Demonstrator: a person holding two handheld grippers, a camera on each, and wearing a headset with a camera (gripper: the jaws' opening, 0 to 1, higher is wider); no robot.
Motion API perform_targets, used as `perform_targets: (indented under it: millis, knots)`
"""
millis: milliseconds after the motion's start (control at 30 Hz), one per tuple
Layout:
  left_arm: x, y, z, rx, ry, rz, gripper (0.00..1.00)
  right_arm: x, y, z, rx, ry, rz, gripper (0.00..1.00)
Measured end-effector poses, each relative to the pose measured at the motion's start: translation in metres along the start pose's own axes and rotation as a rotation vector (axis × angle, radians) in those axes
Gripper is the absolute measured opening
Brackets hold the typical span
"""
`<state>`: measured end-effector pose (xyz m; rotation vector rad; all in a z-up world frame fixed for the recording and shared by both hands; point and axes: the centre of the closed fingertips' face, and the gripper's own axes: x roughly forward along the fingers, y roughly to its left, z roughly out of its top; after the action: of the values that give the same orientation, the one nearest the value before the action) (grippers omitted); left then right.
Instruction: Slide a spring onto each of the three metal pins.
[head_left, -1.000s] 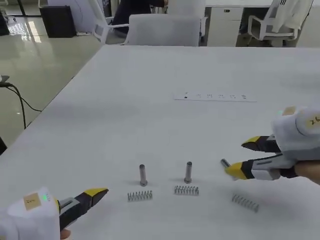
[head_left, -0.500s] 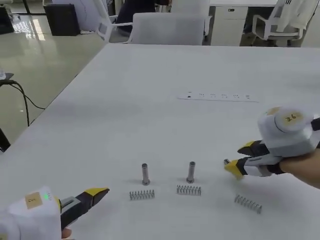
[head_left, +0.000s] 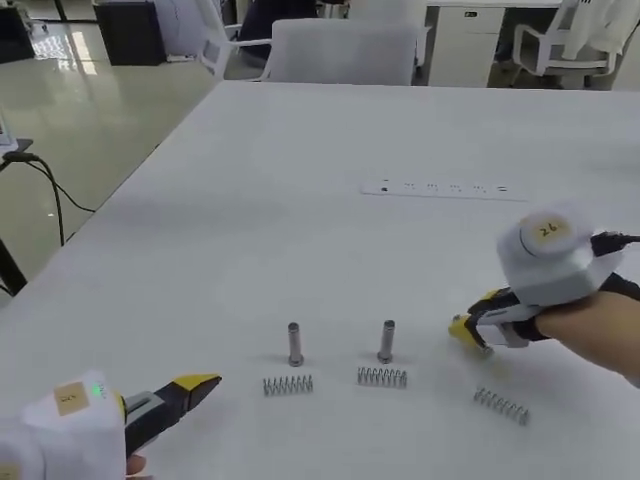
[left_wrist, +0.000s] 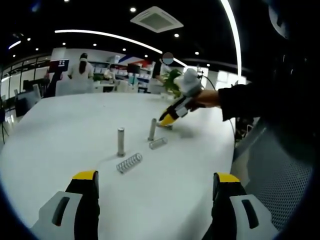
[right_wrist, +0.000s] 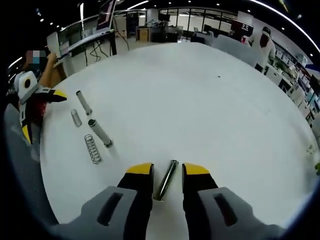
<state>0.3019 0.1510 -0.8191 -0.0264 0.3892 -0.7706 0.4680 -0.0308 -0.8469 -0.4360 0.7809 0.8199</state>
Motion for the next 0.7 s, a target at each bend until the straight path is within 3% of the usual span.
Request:
perform_targets:
  millis: [200, 700]
  knots:
    - [-0.001, 0.002, 0.0, -0.002, -0.001, 0.002, 0.91, 0.006, -0.003, -0.002, 0.049, 0.026, -0.013, 0.17]
    - [-0.001, 0.002, -0.002, -0.004, 0.003, -0.004, 0.91, 0.012, -0.003, -0.005, 0.085, 0.075, -0.033, 0.09]
